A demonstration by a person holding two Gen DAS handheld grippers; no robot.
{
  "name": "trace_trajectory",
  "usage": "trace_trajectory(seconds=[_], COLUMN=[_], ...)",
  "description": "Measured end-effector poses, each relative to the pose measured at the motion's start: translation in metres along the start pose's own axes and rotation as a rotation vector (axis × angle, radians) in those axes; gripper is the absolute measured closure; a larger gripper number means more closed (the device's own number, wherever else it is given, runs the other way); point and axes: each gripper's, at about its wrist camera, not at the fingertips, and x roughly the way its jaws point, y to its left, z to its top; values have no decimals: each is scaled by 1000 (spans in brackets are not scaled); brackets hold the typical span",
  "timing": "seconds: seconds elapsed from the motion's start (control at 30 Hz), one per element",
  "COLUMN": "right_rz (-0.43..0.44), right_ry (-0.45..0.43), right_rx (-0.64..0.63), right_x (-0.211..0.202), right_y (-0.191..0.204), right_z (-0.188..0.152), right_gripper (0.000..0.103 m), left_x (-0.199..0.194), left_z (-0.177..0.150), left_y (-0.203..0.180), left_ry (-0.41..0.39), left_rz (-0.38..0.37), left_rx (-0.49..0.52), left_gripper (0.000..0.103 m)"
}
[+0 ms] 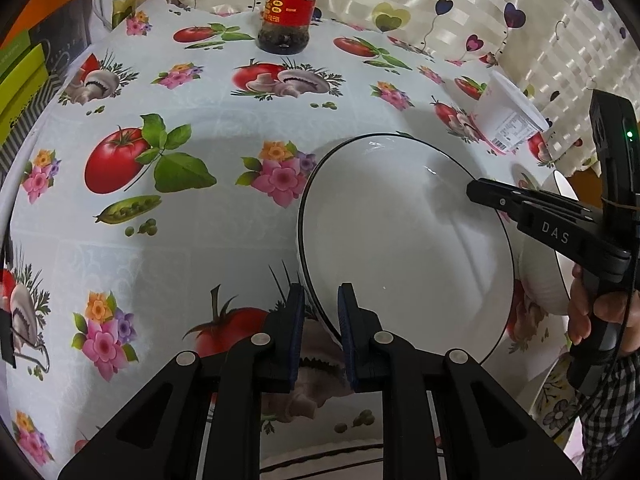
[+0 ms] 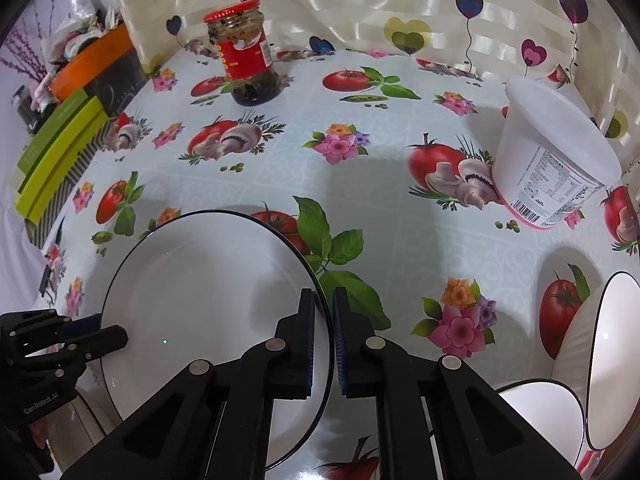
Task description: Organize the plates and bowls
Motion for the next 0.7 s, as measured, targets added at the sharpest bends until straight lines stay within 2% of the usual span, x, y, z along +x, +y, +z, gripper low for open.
trace_trajectory(seconds=[0.37, 0.7], right_rz=[-21, -23], right_ry=[-7, -5], right_rx=[-4, -4], right_x=[0, -4], right_y=[1, 5], right_z=[-1, -4], right_gripper=[93, 94], left_x=[0, -3], left_z=[1, 2], left_y=[0, 8], left_ry=[-17, -16], left_rz=[30, 12], left_rx=[-17, -73], left_gripper=[88, 90])
